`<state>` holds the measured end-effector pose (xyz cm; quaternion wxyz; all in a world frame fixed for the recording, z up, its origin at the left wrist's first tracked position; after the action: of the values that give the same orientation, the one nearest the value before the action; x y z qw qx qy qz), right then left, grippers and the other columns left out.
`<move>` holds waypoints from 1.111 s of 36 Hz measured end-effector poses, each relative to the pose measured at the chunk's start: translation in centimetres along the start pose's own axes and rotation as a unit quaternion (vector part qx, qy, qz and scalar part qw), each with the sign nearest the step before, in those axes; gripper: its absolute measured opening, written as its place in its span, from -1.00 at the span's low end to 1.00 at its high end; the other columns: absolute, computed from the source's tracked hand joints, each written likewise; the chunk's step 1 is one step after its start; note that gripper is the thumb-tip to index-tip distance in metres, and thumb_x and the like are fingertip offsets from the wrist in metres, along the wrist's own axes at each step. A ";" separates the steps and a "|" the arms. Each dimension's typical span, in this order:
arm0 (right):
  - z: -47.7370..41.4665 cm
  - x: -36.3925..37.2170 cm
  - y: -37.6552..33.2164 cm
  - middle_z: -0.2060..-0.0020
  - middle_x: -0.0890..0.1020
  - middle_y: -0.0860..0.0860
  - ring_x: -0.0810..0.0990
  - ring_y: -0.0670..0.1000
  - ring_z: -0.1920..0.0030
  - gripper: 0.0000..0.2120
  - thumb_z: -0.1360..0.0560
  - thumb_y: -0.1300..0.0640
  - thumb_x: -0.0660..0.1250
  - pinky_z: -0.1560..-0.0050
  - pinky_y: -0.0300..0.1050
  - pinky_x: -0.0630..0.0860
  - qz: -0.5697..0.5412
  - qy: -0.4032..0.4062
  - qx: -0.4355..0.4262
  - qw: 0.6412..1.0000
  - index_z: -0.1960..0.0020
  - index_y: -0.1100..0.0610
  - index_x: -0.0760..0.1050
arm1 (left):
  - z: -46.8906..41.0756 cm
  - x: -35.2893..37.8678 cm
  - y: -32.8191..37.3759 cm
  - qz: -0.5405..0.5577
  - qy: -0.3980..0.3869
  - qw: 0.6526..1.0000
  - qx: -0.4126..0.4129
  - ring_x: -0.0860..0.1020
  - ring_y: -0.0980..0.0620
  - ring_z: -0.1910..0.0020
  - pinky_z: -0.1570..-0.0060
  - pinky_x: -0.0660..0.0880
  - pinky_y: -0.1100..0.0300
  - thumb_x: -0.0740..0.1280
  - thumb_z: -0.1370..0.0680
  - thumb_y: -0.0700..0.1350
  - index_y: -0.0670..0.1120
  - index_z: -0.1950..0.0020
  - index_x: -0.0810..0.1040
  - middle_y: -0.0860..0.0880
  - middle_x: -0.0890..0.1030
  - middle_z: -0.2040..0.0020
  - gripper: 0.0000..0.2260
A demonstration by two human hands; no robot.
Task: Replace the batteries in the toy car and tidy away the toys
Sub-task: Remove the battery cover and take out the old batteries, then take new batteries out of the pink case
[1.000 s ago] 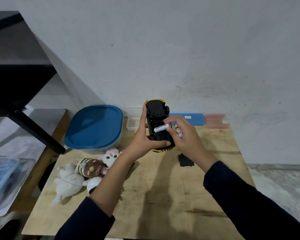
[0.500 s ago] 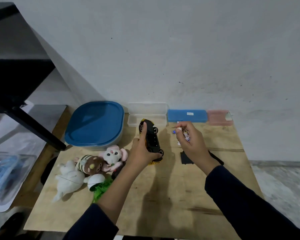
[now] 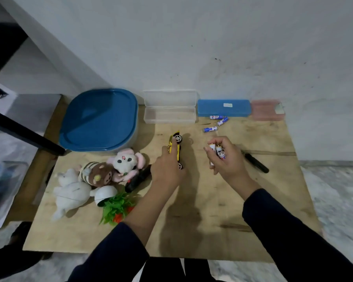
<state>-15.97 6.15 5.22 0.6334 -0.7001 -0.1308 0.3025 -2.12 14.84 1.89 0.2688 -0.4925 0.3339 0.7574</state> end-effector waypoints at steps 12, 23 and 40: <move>-0.3 -1.5 1.3 0.42 0.47 -0.03 0.44 -0.13 0.51 -0.89 -0.53 0.21 0.31 0.54 -0.28 0.41 -0.004 0.031 0.040 0.999 0.08 0.01 0.44 | -0.9 2.0 1.3 0.135 -0.088 0.979 0.121 -0.09 -0.19 -0.49 -0.43 0.10 -0.21 0.27 -0.52 0.16 0.16 -0.54 -0.10 -0.06 -0.06 -0.51 -0.28; 0.3 -2.5 2.2 0.34 0.57 -0.07 0.51 -0.18 0.42 -0.86 -0.54 0.17 0.30 0.36 -0.33 0.42 0.025 0.048 0.054 0.997 0.08 -0.07 0.43 | -1.3 2.9 3.9 0.142 -0.034 0.988 0.052 -0.01 -0.21 -0.46 -0.33 0.27 -0.07 0.23 -0.56 0.08 0.15 -0.54 -0.11 -0.11 -0.17 -0.54 -0.33; 0.1 -5.5 3.6 0.49 0.41 0.07 0.37 0.00 0.52 -0.98 -0.45 0.25 0.19 0.49 -0.24 0.35 -0.076 0.195 0.079 0.975 0.15 0.17 0.39 | -2.5 2.8 4.5 0.103 -0.085 0.990 0.052 -0.18 -0.19 -0.51 -0.44 0.09 -0.09 0.17 -0.60 0.07 0.01 -0.54 -0.21 -0.11 -0.26 -0.54 -0.32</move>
<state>-21.09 2.53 3.16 0.7210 -0.6814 -0.0333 0.1211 -5.07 10.27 -0.34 0.2420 -0.3740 0.3981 0.8019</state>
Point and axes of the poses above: each hand's wrist, its own z-axis away from the middle knuckle, its own x-axis out of the palm, y = z × x, the point moved 3 cm from there along -z, towards the middle knuckle
